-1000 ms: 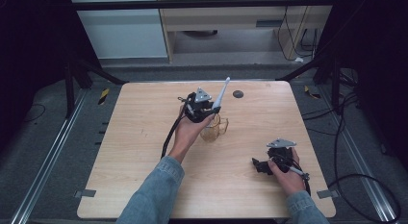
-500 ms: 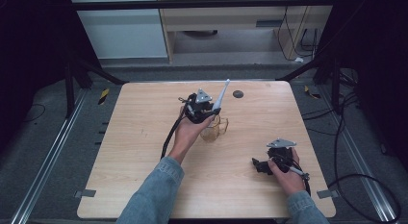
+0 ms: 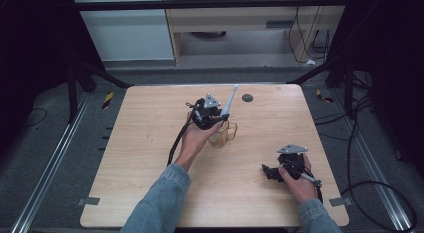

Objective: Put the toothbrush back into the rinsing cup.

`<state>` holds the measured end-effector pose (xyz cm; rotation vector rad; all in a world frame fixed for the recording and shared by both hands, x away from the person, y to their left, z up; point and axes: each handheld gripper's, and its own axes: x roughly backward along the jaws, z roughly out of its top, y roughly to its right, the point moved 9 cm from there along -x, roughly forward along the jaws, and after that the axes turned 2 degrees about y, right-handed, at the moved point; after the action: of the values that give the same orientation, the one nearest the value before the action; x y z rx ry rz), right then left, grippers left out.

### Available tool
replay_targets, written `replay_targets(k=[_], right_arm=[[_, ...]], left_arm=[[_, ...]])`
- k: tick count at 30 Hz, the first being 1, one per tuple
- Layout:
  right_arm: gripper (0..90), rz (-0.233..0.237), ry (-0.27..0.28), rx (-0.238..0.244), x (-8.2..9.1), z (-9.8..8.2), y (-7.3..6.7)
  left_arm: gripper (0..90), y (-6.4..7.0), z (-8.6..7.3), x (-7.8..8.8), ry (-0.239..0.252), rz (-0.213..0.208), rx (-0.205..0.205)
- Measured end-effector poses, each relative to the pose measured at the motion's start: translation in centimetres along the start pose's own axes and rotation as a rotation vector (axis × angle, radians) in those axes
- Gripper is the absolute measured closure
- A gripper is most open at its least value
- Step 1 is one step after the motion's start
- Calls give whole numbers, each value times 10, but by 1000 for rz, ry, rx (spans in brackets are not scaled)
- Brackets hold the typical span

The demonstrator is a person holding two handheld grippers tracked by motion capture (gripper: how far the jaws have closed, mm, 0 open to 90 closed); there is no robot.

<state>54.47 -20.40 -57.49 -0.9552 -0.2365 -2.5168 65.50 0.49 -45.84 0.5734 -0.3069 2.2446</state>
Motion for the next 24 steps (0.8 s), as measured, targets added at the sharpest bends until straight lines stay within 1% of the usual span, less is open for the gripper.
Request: replay_targets(k=[4,9,24], right_arm=[[3,0,0,0,0,0,0],[3,0,0,1,0,0,0],[3,0,0,0,0,0,0]], left_arm=[[661,0,-1,0,-3,0,1],[661,0,-4,-1,-17,-4,2],[659,0,-7,-2,-32,-11,6]])
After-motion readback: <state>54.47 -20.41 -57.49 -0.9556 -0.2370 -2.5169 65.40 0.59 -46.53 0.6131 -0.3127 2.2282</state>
